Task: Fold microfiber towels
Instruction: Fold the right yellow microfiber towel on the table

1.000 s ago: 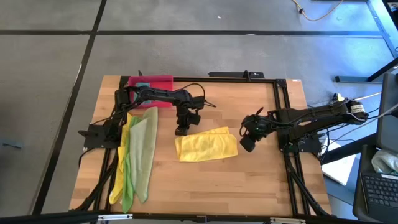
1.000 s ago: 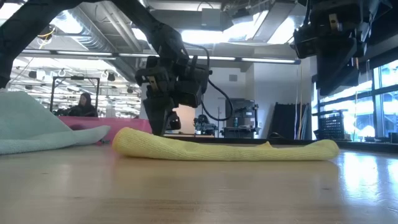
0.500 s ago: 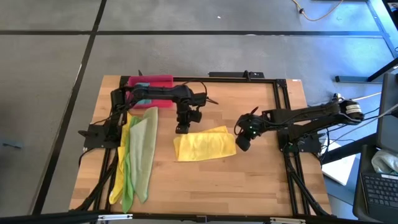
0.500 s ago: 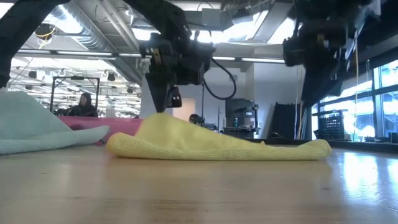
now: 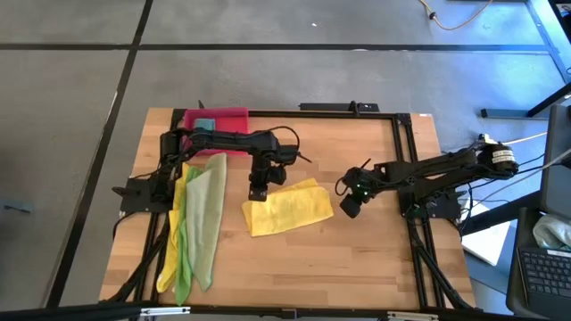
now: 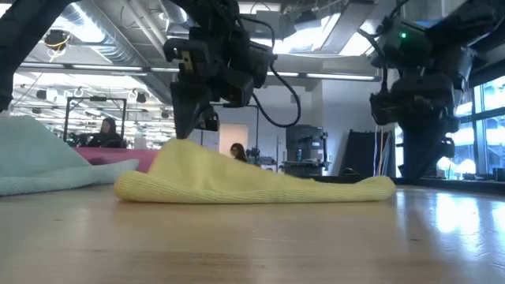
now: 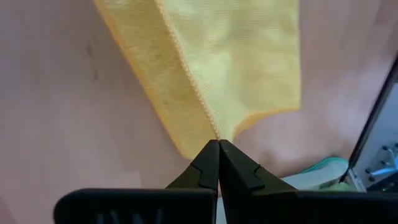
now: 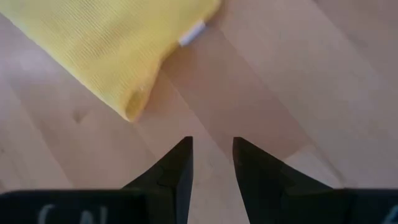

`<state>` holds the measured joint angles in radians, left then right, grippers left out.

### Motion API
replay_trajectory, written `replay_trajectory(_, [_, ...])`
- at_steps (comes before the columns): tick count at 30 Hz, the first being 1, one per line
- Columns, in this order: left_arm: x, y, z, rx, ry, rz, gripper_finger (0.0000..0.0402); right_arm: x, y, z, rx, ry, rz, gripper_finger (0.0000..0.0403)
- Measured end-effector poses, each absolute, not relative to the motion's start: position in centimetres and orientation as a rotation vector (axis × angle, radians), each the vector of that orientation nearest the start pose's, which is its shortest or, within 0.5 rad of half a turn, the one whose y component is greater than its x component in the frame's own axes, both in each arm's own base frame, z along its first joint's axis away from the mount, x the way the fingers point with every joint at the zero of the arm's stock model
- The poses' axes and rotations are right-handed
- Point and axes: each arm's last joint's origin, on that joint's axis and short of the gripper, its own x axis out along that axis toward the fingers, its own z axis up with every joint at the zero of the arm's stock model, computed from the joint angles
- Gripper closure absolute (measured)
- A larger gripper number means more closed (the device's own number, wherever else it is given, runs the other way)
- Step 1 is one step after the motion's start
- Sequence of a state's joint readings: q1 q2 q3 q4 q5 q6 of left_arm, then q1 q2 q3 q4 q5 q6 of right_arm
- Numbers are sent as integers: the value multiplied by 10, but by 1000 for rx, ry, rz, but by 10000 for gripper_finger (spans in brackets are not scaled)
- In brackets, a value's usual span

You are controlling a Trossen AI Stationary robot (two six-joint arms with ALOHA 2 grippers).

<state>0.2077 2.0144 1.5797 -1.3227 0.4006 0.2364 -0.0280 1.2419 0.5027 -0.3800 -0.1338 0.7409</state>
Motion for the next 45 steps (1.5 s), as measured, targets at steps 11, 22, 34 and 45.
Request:
replay_trajectory(11, [359, 64, 233, -399, 1668, -261, 401, 201, -2, 137, 866, 956, -329, 286])
replay_trajectory(22, [355, 55, 238, -389, 1752, -216, 401, 201, -2, 136, 867, 941, -327, 286])
replay_trajectory(34, [344, 49, 257, -390, 1768, -46, 401, 203, -8, 137, 874, 905, -341, 286])
replay_trajectory(45, [335, 44, 242, -400, 1815, 25, 401, 206, -22, 133, 899, 890, -322, 286])
